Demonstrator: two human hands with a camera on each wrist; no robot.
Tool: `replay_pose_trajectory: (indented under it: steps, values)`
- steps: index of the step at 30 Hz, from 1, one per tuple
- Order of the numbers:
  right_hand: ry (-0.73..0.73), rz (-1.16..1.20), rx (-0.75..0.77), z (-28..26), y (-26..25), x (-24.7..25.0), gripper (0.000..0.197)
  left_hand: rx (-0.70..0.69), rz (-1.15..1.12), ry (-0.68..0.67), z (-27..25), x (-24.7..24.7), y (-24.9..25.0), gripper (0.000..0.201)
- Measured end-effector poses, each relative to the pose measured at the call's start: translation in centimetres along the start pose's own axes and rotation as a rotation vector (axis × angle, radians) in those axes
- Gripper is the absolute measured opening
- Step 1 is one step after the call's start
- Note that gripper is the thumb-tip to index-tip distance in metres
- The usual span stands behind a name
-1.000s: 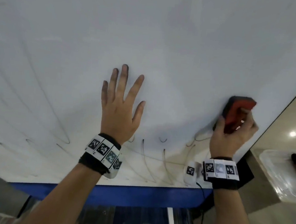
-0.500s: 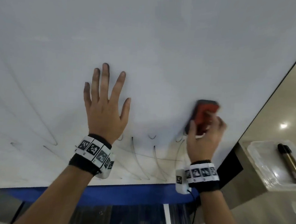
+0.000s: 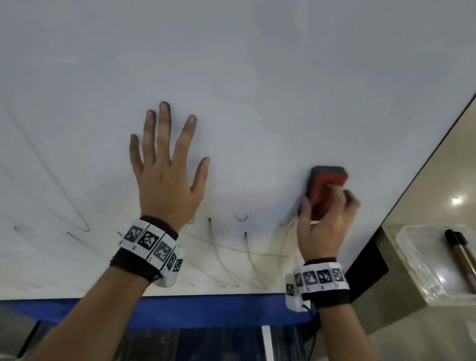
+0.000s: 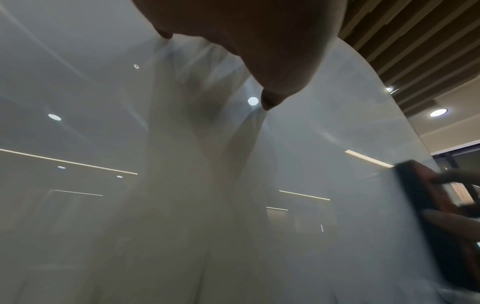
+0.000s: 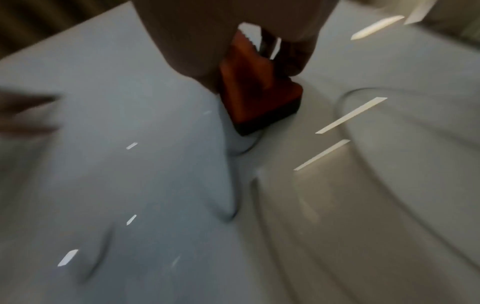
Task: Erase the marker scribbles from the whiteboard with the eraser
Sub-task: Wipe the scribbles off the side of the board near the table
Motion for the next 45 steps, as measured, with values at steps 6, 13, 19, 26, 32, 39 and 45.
replay_pose_trajectory:
  steps: [6,13,19,26,32,39,45]
  values:
    - [0.225,0.120,-0.449,2.5,2.6,1.3,0.061,0.089,-0.122,0.028,-0.2,-0.7,2.7,0.077]
    - [-0.118,-0.058,0.109,-0.6,-1.6,-0.9,0.046,0.040,-0.128,0.009,-0.6,-2.6,4.7,0.089]
    - [0.268,0.175,-0.697,-0.9,8.1,1.7,0.070,-0.013,-0.085,-0.013,-0.8,-2.7,3.7,0.086]
    - [-0.194,0.009,0.024,-4.5,-1.7,-2.3,0.049,0.020,-0.079,0.004,-1.0,-3.4,4.3,0.087]
    - [0.005,0.016,-0.174,-1.4,5.1,1.1,0.051,0.030,-0.095,0.012,-1.3,-3.6,4.3,0.086]
    - [-0.069,0.028,-0.097,-4.2,-0.2,-2.0,0.053,0.089,-0.122,0.000,-1.6,-4.1,5.5,0.087]
    - [-0.178,-0.101,0.197,-3.9,3.5,-0.8,0.043,0.052,-0.095,0.001,-2.0,-4.2,4.7,0.086]
Point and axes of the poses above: each hand's wrist, its own z-axis towards the middle knuckle, its own x-axis out of the back of the hand, y = z × x, the point moved 2 cm from there along z, towards the middle knuckle, and after that the axes turned 6 degrees about -z, right-handed, at the moved point
